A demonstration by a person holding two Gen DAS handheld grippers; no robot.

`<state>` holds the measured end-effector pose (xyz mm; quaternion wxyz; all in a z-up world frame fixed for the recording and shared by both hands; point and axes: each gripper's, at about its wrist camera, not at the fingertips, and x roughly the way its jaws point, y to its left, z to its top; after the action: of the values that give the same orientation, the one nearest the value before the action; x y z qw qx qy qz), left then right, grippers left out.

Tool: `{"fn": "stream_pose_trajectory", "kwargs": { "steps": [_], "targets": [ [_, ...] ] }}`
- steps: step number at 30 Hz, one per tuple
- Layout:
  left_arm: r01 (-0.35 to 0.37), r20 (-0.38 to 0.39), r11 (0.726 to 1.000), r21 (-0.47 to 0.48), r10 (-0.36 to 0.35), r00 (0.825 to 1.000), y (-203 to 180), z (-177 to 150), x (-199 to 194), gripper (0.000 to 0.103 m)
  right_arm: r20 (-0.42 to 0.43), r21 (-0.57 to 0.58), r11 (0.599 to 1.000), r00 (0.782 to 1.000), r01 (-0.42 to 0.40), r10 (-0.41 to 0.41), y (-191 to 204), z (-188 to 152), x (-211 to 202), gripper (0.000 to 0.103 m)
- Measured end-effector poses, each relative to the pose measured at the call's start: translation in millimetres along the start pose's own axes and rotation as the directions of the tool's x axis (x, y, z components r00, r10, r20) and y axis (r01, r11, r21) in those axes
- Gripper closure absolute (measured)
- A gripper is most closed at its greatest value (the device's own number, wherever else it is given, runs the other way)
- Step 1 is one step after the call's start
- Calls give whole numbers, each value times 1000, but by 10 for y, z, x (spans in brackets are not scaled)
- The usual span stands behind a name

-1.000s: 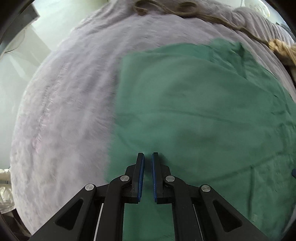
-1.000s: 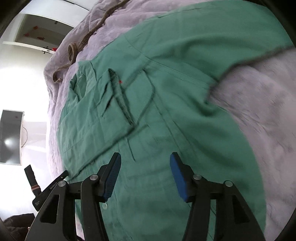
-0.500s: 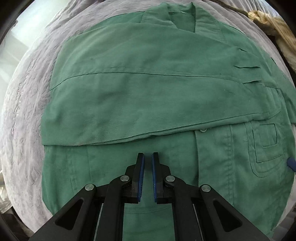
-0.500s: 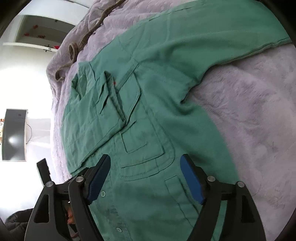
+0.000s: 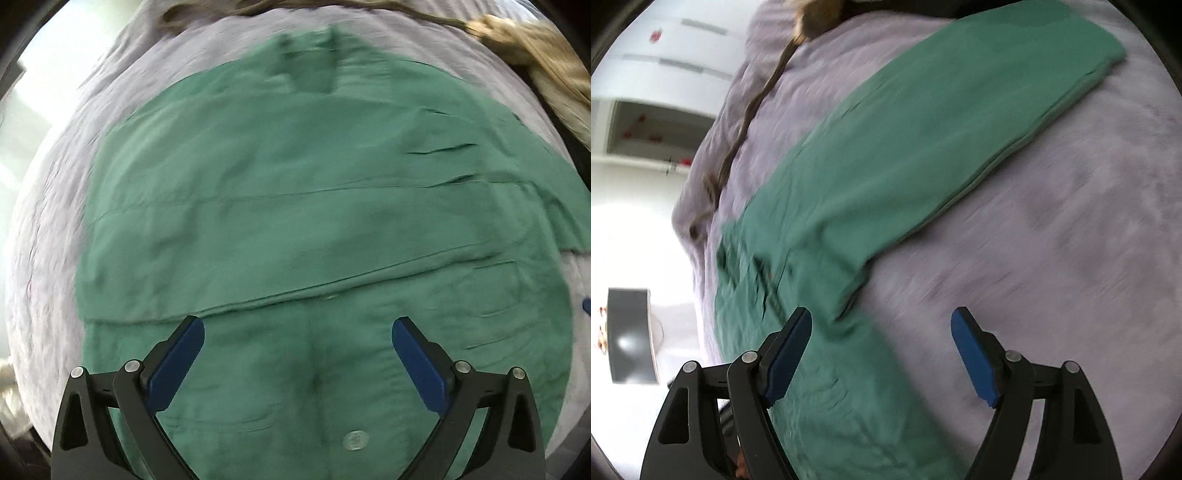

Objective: Fold large clothes

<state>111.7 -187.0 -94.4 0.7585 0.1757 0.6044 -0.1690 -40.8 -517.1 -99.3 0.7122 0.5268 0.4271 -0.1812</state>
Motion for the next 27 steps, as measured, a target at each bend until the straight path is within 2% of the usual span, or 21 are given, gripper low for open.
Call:
{"fn": "stream_pose_trajectory", "kwargs": {
  "steps": [6,12,17,23,25,26,27],
  "targets": [
    [47,10,998,48,-47,999,-428,140,37,1,105,137,991,994,-7,-7,-499,402,-103,22],
    [117,-22,990,73,-116,993,-830,266,172,1,222,230,969,974,-91,39,-907,810,-177,22],
    [146,-27,986,78,-144,989,-1190,321,228,1,282,273,947,955,-170,91,-1121,1186,-93,22],
    [190,-25,978,85,-189,982,-1697,386,246,1,355,373,874,918,-312,177,-1338,1476,2,22],
    [202,-17,976,83,-201,979,-1805,405,243,1,336,401,848,917,-347,216,-1371,1524,45,23],
    [210,-15,975,77,-209,978,-1835,417,242,1,324,410,837,916,-363,238,-1405,1545,57,25],
    [215,-14,974,71,-214,977,-1836,422,238,1,308,421,828,917,-369,253,-1422,1556,76,45]
  ]
}}
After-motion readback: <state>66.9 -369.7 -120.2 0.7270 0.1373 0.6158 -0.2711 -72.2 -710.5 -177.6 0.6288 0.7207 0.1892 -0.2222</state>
